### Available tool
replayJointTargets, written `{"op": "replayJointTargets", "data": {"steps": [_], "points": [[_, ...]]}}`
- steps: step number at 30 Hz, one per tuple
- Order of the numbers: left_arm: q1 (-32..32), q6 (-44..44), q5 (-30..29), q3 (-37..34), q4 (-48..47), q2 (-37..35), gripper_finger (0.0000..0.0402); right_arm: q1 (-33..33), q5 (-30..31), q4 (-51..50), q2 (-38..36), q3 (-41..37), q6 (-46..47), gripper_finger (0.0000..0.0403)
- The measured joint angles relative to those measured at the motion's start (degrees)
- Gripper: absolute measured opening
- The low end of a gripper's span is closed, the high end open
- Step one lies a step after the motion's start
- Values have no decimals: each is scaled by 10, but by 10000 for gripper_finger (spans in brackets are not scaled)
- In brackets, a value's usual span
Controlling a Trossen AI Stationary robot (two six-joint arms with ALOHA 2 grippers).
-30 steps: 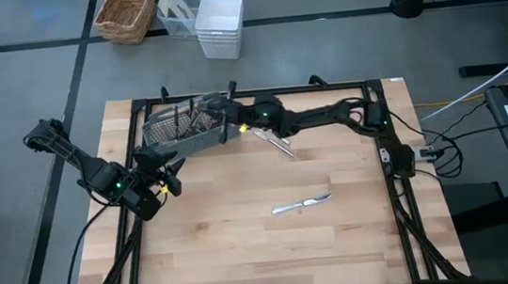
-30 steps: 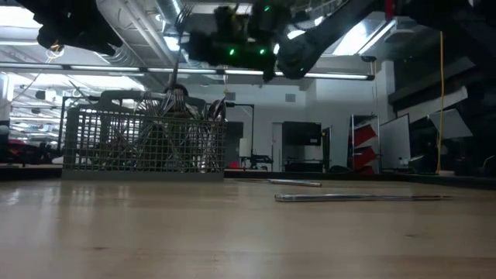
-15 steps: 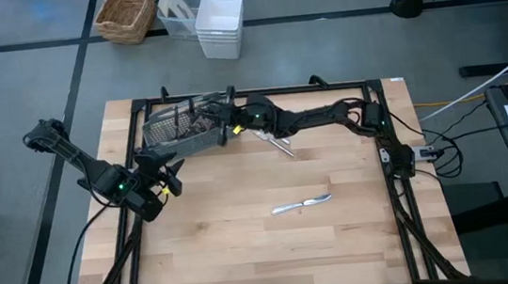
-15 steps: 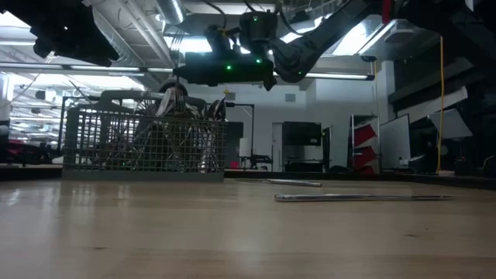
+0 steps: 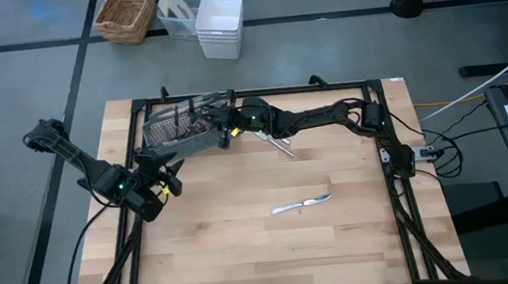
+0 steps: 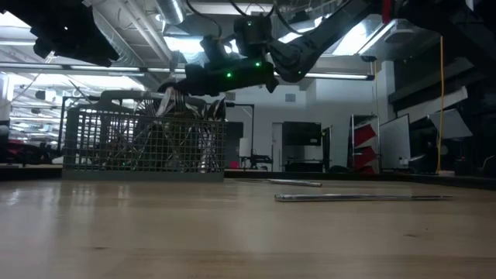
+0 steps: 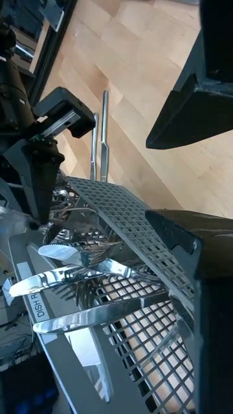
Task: Sort silverware
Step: Put the silver fork into the silverware rack
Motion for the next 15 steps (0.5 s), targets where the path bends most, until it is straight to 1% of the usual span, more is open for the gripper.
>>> {"op": "replayJointTargets", "data": {"steps": [4,8,12,15], "points": [[0,0,0,0,0,0,155,0,4,-2,0,0,0,92],[0,0,0,0,0,0,155,0,35,0,0,0,0,121],[0,0,0,0,0,0,155,1,68,-9,0,16,0,130],[0,0,0,0,0,0,155,5,90,-56,-4,47,0,129]]}}
